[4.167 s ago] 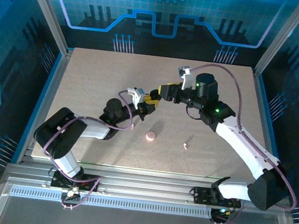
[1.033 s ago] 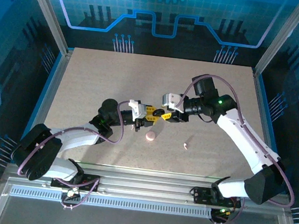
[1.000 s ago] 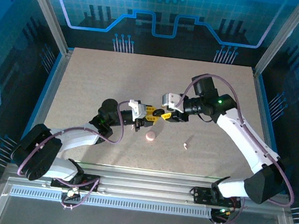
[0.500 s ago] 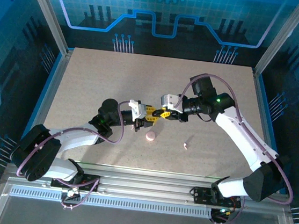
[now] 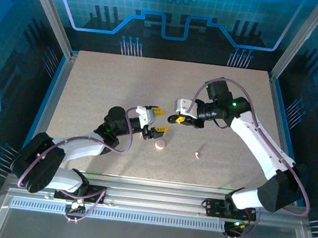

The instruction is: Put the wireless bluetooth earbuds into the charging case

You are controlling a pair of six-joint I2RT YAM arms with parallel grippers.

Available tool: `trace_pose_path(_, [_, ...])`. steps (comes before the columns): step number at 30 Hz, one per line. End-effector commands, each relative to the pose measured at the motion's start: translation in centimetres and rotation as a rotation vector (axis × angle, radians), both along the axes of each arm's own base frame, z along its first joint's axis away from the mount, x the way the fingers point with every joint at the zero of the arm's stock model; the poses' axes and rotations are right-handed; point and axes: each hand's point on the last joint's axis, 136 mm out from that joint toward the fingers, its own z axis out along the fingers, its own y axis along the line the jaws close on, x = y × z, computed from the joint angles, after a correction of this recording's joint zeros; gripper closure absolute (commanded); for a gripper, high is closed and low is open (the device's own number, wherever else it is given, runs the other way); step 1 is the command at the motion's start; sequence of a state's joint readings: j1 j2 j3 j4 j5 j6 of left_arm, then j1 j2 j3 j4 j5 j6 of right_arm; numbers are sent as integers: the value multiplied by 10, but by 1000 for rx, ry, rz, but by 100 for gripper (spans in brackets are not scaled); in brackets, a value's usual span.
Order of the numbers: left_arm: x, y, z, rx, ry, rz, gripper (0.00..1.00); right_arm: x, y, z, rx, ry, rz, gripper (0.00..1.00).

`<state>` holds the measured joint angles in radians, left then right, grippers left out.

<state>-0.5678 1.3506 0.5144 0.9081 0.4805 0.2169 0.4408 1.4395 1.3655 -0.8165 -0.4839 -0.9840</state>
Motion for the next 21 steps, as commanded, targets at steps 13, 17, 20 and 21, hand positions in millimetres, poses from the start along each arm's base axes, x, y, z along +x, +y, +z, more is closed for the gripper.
trace_pose_path(13, [32,30,-36,72,159,273,29,89,-82,-93,-305,405,-462,86])
trace_pose_path(17, [32,31,-41,89,174,274,29,104,-100,-114,-364,483,-506,88])
trace_pose_path(20, [33,32,-45,98,184,279,30,114,-114,-126,-409,511,-534,88])
trace_pose_path(21, [33,33,-46,102,189,282,30,118,-119,-130,-419,523,-542,87])
